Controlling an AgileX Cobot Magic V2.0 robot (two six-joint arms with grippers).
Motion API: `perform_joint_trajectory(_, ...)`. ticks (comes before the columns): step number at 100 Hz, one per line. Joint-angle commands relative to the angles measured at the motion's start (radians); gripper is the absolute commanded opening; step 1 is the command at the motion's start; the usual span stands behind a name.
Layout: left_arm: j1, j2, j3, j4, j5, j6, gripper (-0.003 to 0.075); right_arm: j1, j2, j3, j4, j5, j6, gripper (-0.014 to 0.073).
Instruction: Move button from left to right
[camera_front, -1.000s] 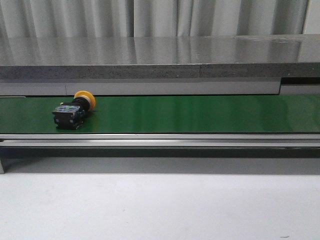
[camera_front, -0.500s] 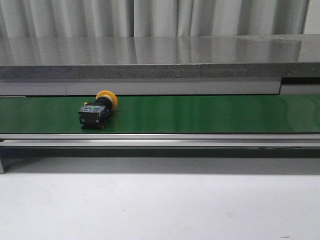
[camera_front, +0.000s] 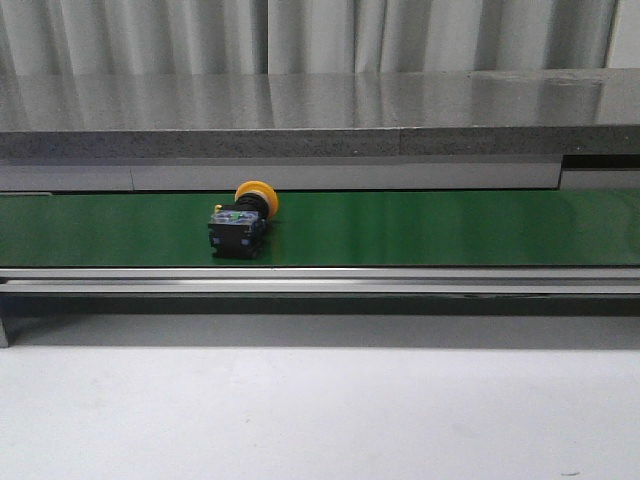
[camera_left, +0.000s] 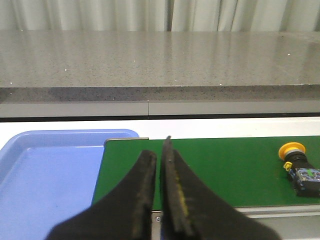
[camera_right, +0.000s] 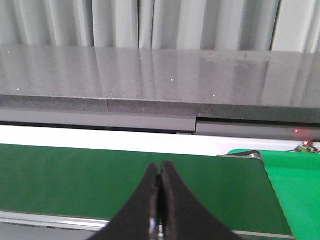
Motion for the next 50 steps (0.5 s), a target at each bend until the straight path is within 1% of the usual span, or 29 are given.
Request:
perform_joint_trajectory(1, -0.008, 0.007, -0.027, -0.008, -0.085, -0.001, 0.0005, 0.002, 0.109, -0.127, 0.001, 0.021, 0.000, -0.0068)
perform_joint_trajectory(28, -0.008, 0.007, -0.027, -0.008, -0.085, -0.001, 0.0005, 0.002, 0.450, -0.404, 0.001, 0.285, 0.000, -0.0068)
perform_joint_trajectory(38, -0.008, 0.007, -0.027, -0.008, -0.085, -0.001, 0.0005, 0.002, 0.572, -0.492, 0.001, 0.338, 0.000, -0.0068)
perform_joint_trajectory(50, -0.008, 0.007, -0.027, -0.008, -0.085, -0.001, 0.0005, 0.002, 0.673, -0.568, 0.016, 0.392, 0.000, -0.0068)
